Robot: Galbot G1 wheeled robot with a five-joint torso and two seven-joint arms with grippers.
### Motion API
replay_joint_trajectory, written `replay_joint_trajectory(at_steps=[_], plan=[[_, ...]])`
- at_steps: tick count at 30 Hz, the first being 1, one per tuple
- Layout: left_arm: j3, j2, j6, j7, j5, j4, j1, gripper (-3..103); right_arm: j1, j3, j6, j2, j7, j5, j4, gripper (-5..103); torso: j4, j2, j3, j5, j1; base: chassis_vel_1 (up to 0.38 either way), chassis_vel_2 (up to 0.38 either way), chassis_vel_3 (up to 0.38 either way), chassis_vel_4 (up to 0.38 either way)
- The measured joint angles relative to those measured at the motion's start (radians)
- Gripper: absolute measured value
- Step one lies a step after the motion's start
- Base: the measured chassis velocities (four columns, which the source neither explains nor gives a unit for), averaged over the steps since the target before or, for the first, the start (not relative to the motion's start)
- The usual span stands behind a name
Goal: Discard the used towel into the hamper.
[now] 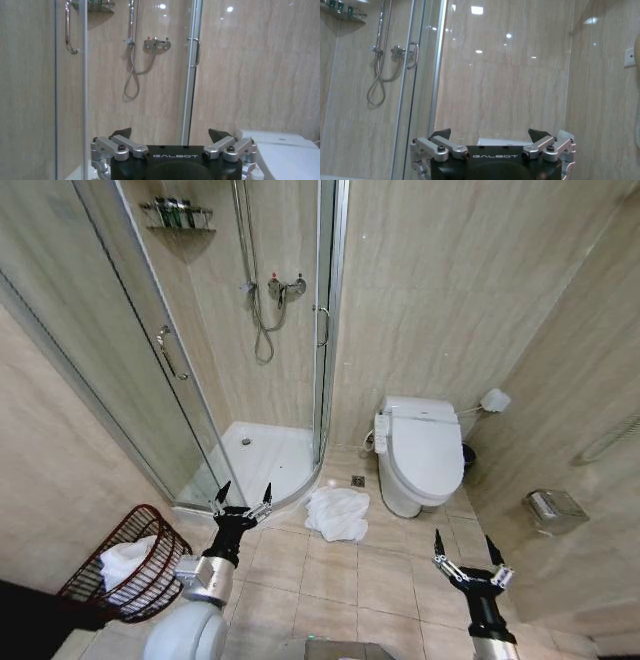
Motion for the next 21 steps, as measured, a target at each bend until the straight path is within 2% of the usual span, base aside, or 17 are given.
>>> replay_joint_trajectory(at_steps=[21], plan=[[0.000, 0.000, 0.000, 0.000, 0.000, 0.000, 0.000, 100, 0.000, 0.000, 0.000, 0.000, 0.000, 0.000, 0.000, 100, 0.0000, -0.107, -0.060, 0.0000, -0.048, 0.000, 0.000, 0.000, 0.000]])
